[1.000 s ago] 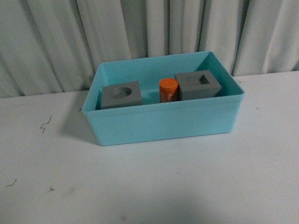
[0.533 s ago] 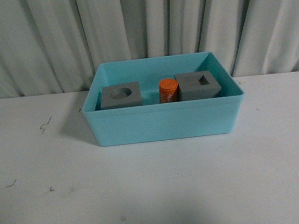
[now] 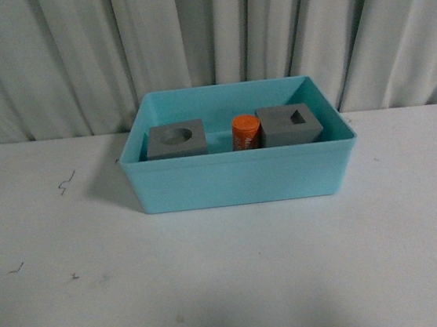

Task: Place gray and orange parts in blue box

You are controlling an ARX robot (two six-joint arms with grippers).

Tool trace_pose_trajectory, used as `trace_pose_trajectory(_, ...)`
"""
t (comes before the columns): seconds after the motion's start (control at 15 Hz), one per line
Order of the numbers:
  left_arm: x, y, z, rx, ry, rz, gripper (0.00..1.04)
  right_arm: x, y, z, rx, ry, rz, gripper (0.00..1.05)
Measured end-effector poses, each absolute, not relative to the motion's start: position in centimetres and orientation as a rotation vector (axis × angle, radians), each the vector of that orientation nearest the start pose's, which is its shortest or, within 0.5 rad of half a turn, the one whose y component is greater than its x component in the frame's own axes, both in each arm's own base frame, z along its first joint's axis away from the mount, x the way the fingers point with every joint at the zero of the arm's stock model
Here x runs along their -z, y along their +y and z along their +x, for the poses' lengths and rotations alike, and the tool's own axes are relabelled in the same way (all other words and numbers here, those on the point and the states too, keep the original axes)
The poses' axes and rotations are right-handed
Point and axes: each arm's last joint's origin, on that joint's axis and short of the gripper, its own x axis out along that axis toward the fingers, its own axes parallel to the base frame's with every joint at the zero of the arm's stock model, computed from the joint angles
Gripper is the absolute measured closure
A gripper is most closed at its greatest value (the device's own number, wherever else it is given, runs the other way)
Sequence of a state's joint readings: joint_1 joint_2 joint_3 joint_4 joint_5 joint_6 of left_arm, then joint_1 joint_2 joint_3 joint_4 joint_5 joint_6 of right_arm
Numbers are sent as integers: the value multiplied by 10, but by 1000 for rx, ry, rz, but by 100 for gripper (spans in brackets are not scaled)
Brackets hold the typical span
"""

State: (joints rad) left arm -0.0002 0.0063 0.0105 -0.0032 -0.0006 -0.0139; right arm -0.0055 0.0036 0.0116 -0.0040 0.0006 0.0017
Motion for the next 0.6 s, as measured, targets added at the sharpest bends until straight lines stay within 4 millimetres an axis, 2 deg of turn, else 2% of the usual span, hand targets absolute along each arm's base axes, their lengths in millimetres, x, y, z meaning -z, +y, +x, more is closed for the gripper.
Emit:
trace_pose_trajectory(0.13, -166, 0, 97, 0, -1, -14, 7, -167, -1, 97, 6, -4, 2, 8)
trace_pose_trajectory(0.6, -166, 0, 97, 0, -1, -14, 7, -167, -1, 97, 6, -4, 2, 6)
